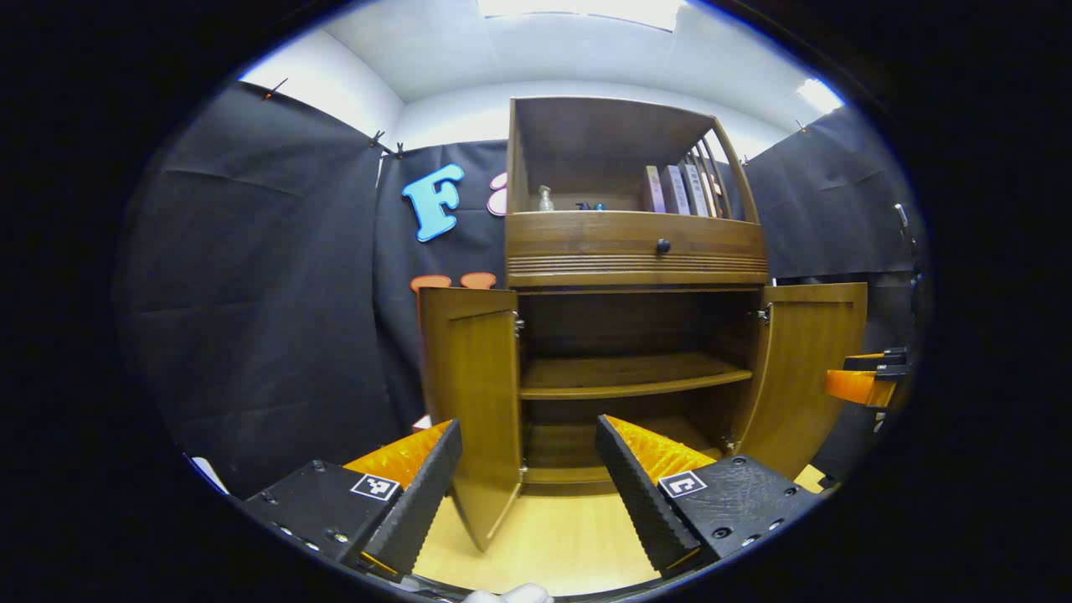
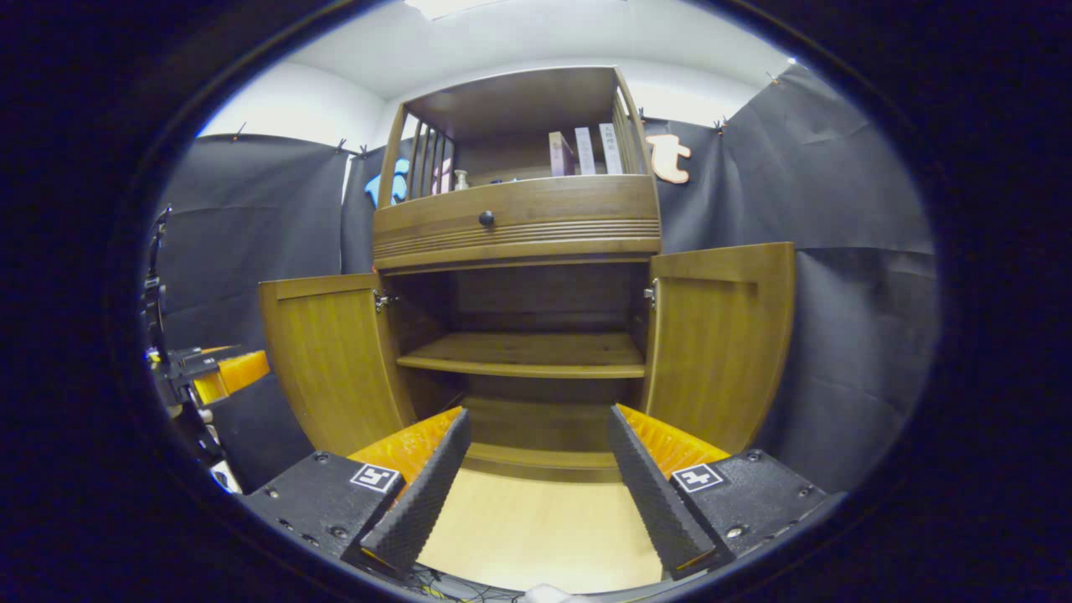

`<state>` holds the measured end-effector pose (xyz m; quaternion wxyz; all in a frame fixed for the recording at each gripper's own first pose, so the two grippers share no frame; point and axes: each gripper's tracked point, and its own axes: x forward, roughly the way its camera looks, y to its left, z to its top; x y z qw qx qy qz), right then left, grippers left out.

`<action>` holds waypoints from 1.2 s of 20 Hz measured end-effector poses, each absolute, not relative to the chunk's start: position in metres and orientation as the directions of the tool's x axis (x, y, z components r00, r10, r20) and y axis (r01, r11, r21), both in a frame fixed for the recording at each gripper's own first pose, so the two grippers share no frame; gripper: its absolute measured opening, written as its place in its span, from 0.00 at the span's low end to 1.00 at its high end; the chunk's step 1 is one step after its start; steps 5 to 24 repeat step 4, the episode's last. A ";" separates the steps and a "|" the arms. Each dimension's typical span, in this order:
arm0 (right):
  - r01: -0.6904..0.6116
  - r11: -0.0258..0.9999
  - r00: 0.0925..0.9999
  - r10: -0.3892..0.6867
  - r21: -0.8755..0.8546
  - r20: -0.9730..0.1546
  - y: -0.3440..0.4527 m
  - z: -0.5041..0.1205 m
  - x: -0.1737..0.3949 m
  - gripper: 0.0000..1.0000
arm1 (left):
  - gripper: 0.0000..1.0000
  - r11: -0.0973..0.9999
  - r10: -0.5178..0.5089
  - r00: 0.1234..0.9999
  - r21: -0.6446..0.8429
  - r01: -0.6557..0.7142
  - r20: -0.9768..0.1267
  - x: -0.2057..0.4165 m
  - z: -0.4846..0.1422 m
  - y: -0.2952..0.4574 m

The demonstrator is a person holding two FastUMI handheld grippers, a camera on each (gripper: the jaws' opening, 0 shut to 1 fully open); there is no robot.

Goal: Open the right door of the double-door shoe cabinet with the right hand, and open the left door with the left hand.

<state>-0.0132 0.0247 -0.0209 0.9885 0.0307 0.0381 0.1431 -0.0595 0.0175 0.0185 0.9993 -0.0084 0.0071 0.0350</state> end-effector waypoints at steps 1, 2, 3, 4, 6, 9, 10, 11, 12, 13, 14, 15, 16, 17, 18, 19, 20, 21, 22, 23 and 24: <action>-0.274 0.959 0.959 0.278 0.073 -0.060 0.016 -0.019 -0.013 1.00 | 0.96 0.998 0.067 0.998 -0.002 -0.067 -0.019 -0.058 0.017 0.003; -0.267 0.961 0.961 0.271 0.073 -0.057 0.010 -0.019 -0.013 1.00 | 0.96 0.998 0.060 0.998 0.008 -0.060 -0.020 -0.057 0.014 -0.011; -0.261 0.962 0.962 0.266 0.073 -0.056 0.004 -0.021 -0.015 1.00 | 0.96 0.999 0.044 0.999 0.011 -0.044 -0.028 -0.056 0.012 -0.026; -0.255 0.964 0.964 0.259 0.075 -0.055 -0.001 -0.021 -0.016 1.00 | 0.96 0.999 0.035 0.999 0.009 -0.035 -0.038 -0.056 0.008 -0.038; -0.255 0.964 0.964 0.259 0.075 -0.055 -0.001 -0.021 -0.016 1.00 | 0.96 0.999 0.035 0.999 0.009 -0.035 -0.038 -0.056 0.008 -0.038; -0.255 0.964 0.964 0.259 0.075 -0.055 -0.001 -0.021 -0.016 1.00 | 0.96 0.999 0.035 0.999 0.009 -0.035 -0.038 -0.056 0.008 -0.038; -0.255 0.964 0.964 0.259 0.075 -0.055 -0.001 -0.021 -0.016 1.00 | 0.96 0.999 0.035 0.999 0.009 -0.035 -0.038 -0.056 0.008 -0.038; -0.255 0.964 0.964 0.259 0.075 -0.055 -0.001 -0.021 -0.016 1.00 | 0.96 0.999 0.035 0.999 0.009 -0.035 -0.038 -0.056 0.008 -0.038; -0.255 0.964 0.964 0.259 0.075 -0.055 -0.001 -0.021 -0.016 1.00 | 0.96 0.999 0.035 0.999 0.009 -0.035 -0.038 -0.056 0.008 -0.038; -0.255 0.964 0.964 0.259 0.075 -0.055 -0.001 -0.021 -0.016 1.00 | 0.96 0.999 0.035 0.999 0.009 -0.035 -0.038 -0.056 0.008 -0.038; -0.255 0.964 0.964 0.259 0.075 -0.055 -0.001 -0.021 -0.016 1.00 | 0.96 0.999 0.035 0.999 0.009 -0.035 -0.038 -0.056 0.008 -0.038; -0.255 0.964 0.964 0.259 0.075 -0.055 -0.001 -0.021 -0.016 1.00 | 0.96 0.999 0.035 0.999 0.009 -0.035 -0.038 -0.056 0.008 -0.038; -0.255 0.964 0.964 0.259 0.075 -0.055 -0.001 -0.021 -0.016 1.00 | 0.96 0.999 0.035 0.999 0.009 -0.035 -0.038 -0.056 0.008 -0.038; -0.255 0.964 0.964 0.259 0.075 -0.055 -0.001 -0.021 -0.016 1.00 | 0.96 0.999 0.035 0.999 0.009 -0.035 -0.038 -0.056 0.008 -0.038; -0.255 0.964 0.964 0.259 0.075 -0.055 -0.001 -0.021 -0.016 1.00 | 0.96 0.999 0.035 0.999 0.009 -0.035 -0.038 -0.056 0.008 -0.038; -0.255 0.964 0.964 0.259 0.075 -0.055 -0.001 -0.021 -0.016 1.00 | 0.96 0.999 0.035 0.999 0.009 -0.035 -0.038 -0.056 0.008 -0.038; -0.255 0.964 0.964 0.259 0.075 -0.055 -0.001 -0.021 -0.016 1.00 | 0.96 0.999 0.035 0.999 0.009 -0.035 -0.038 -0.056 0.008 -0.038; -0.255 0.964 0.964 0.259 0.075 -0.055 -0.001 -0.021 -0.016 1.00 | 0.96 0.999 0.035 0.999 0.009 -0.035 -0.038 -0.056 0.008 -0.038; -0.255 0.964 0.964 0.259 0.075 -0.055 -0.001 -0.021 -0.016 1.00 | 0.96 0.999 0.035 0.999 0.009 -0.035 -0.038 -0.056 0.008 -0.038; -0.255 0.964 0.964 0.259 0.075 -0.055 -0.001 -0.021 -0.016 1.00 | 0.96 0.999 0.035 0.999 0.009 -0.035 -0.038 -0.056 0.008 -0.038; -0.255 0.964 0.964 0.259 0.075 -0.055 -0.001 -0.021 -0.016 1.00 | 0.96 0.999 0.035 0.999 0.009 -0.035 -0.038 -0.056 0.008 -0.038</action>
